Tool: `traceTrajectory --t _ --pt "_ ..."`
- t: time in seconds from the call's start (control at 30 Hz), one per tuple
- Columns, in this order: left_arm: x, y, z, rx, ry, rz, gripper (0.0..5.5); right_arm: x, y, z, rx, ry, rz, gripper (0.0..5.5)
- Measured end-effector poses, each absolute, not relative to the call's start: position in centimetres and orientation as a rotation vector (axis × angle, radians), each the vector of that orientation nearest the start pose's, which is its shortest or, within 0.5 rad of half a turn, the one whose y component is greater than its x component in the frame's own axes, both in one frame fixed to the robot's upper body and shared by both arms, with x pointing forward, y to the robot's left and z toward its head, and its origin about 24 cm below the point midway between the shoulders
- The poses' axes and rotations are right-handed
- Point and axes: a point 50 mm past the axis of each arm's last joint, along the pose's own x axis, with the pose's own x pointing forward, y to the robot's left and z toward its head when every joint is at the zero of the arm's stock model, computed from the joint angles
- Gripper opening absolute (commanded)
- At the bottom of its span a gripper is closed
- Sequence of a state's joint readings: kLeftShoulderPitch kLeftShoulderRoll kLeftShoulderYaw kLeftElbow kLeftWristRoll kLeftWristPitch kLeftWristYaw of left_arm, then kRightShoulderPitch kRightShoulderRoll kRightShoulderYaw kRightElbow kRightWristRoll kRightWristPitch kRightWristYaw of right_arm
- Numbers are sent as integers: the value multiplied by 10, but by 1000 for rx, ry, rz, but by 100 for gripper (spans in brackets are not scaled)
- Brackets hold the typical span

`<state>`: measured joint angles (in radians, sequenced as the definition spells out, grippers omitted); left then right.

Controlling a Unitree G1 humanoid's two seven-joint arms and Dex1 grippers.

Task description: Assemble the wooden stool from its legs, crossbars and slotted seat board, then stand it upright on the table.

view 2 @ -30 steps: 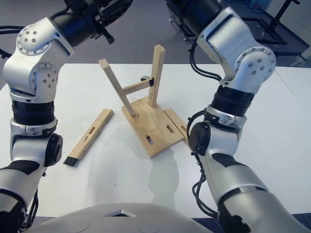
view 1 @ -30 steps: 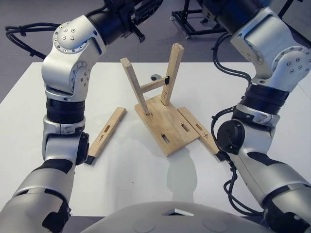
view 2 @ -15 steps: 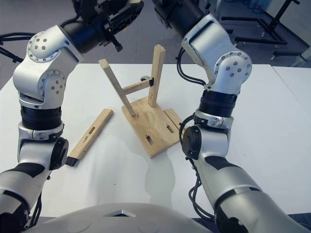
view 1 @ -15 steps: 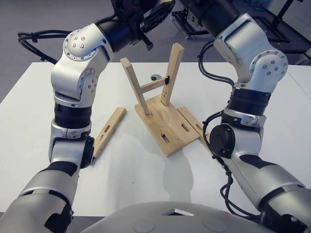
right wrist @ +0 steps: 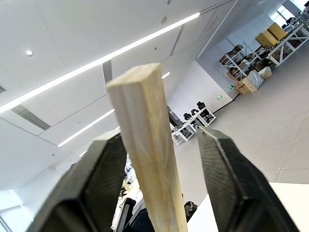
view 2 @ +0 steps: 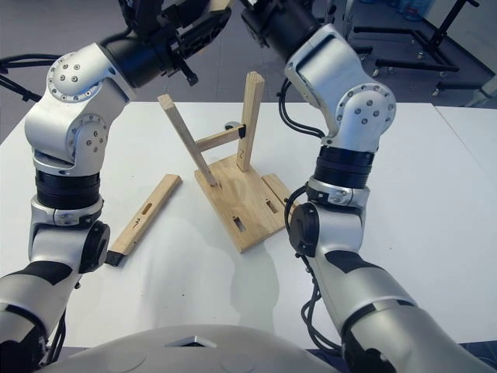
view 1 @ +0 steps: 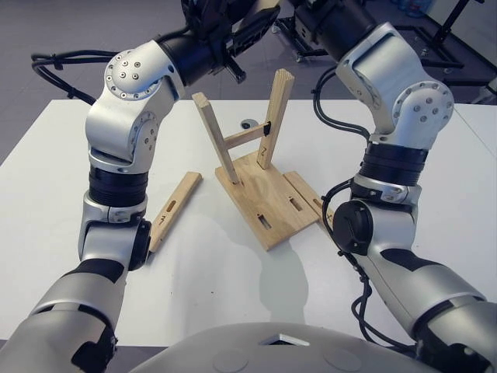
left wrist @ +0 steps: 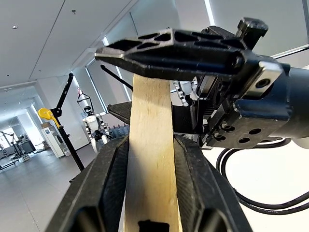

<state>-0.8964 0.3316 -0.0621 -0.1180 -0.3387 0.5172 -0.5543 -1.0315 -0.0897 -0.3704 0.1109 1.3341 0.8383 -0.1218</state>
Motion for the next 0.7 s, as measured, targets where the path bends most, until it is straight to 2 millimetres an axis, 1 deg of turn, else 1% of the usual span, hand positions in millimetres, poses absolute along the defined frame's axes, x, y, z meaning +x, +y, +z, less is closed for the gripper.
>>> traceTrajectory --t 0.2,0.27,0.63,0.67,0.7 --pt "318 92 277 224 -391 -859 127 335 -100 302 992 -78 864 79" --pt "317 92 279 229 -406 -858 127 335 -102 302 991 -79 854 46" --pt "317 90 279 265 -414 -840 127 336 -102 298 991 -74 842 40" --pt "318 90 278 262 -413 -839 164 336 -102 298 986 -77 838 40" --pt "318 89 278 255 -410 -837 184 336 -103 298 981 -79 835 40"
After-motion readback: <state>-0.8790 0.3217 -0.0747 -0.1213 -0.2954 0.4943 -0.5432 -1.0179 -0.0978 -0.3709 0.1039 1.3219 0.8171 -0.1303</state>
